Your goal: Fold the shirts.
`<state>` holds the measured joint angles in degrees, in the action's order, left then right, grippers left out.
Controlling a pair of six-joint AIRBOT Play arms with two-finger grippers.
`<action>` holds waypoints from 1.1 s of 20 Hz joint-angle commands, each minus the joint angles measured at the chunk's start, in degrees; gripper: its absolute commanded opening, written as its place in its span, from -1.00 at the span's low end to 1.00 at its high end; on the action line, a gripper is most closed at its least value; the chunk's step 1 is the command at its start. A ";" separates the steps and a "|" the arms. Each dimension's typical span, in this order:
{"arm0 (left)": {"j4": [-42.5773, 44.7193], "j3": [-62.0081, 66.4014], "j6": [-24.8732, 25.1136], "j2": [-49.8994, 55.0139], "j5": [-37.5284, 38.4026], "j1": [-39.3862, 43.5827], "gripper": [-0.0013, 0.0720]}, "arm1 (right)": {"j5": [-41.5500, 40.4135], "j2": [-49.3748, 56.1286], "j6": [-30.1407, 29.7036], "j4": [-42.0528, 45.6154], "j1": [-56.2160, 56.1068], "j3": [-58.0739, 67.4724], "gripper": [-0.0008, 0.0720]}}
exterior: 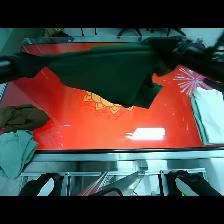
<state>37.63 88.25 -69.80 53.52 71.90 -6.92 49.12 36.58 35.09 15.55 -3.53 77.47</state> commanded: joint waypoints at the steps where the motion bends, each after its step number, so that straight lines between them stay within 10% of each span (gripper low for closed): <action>1: 0.35 5.07 -1.31 -7.08 -0.79 -0.15 -0.94 | -0.92 -7.28 -2.14 2.82 0.35 0.09 -0.91; 12: 0.31 -27.67 8.11 12.24 -6.08 -0.15 -0.93 | 12.24 30.80 0.26 5.20 -2.91 -7.28 -0.89; 16: 0.33 -28.87 13.40 27.52 -5.27 -1.60 -0.92 | 12.24 44.96 0.24 -0.46 -3.17 -6.47 -0.23; 17: 0.33 -26.51 13.40 30.34 -4.17 -2.54 -0.75 | 12.24 45.31 0.24 -0.68 -2.34 -5.81 -0.23; 19: 0.35 -21.14 12.46 33.92 -0.42 -4.72 0.96 | 13.11 43.52 0.46 -0.59 0.39 -4.20 -0.07; 22: 1.97 -14.64 8.85 35.15 5.81 -8.20 0.96 | 17.44 36.09 8.00 4.39 6.82 -4.04 0.12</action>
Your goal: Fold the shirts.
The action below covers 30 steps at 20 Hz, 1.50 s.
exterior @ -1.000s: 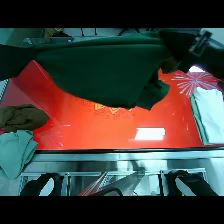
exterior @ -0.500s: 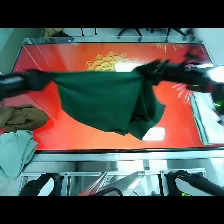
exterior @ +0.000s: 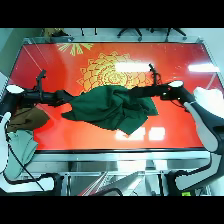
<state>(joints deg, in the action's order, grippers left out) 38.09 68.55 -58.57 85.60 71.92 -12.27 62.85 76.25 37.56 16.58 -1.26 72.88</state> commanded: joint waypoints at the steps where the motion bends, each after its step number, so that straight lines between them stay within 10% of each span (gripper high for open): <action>1: 4.00 5.70 -3.72 2.38 6.97 -3.58 0.96 | 6.45 -6.51 9.88 8.31 6.88 0.48 0.12; 7: 11.96 -13.05 -7.13 -8.63 1.97 -4.37 0.96 | 11.13 -20.90 25.92 34.53 13.88 -8.94 0.12; 15: 12.02 -19.69 -4.81 -10.91 -17.00 -4.57 0.96 | 4.02 -23.74 23.26 23.76 14.60 -32.26 0.44; 30: 12.96 -4.00 -4.42 11.13 -6.45 -7.30 0.96 | -15.91 -13.73 18.10 13.22 -2.01 -32.87 0.26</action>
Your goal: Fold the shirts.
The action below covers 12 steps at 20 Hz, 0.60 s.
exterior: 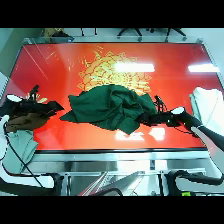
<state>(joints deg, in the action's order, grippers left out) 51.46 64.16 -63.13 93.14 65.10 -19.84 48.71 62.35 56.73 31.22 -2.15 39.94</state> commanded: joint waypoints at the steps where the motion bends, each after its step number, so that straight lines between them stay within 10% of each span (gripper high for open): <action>1: -0.55 0.39 0.15 4.68 1.18 0.83 0.96 | -1.79 0.09 -1.07 -1.55 -1.11 0.13 0.26; 6: -4.92 0.39 4.63 7.23 4.31 6.32 0.83 | -1.75 -0.02 -1.29 -1.53 -1.11 0.22 0.18; 10: -5.09 0.42 5.31 7.17 10.32 8.37 -0.73 | 0.81 -1.16 -2.19 -1.51 -0.90 1.44 -0.43; 12: -6.54 0.44 5.46 6.62 12.85 8.33 -0.94 | 2.93 -1.97 -2.97 -1.55 -0.87 3.56 -0.92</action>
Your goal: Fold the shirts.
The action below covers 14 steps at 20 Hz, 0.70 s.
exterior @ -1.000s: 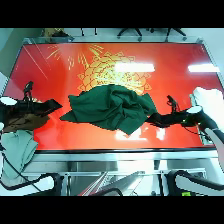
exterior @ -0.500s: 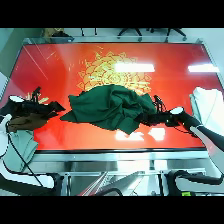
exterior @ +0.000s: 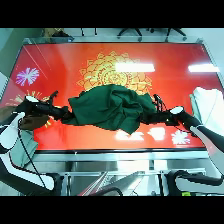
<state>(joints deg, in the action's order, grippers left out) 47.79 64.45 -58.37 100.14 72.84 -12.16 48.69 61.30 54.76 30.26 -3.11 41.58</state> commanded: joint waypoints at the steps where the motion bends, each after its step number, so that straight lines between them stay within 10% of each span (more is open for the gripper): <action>1: -4.83 0.15 0.68 -1.60 5.51 0.26 -0.94 | 4.44 -1.73 -1.03 -0.79 0.13 3.76 -0.91; 8: -31.54 14.91 -4.22 -27.45 9.35 -7.50 -0.94 | 13.75 -14.16 -1.05 -0.96 11.23 40.52 -0.92; 14: -32.26 39.95 -8.81 -48.89 -2.23 -14.80 -0.95 | 9.38 -19.32 -5.53 2.54 20.72 76.32 -0.92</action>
<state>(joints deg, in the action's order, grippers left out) 17.19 93.69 -64.90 60.66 77.25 -23.40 60.97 44.23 51.20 29.93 13.47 102.39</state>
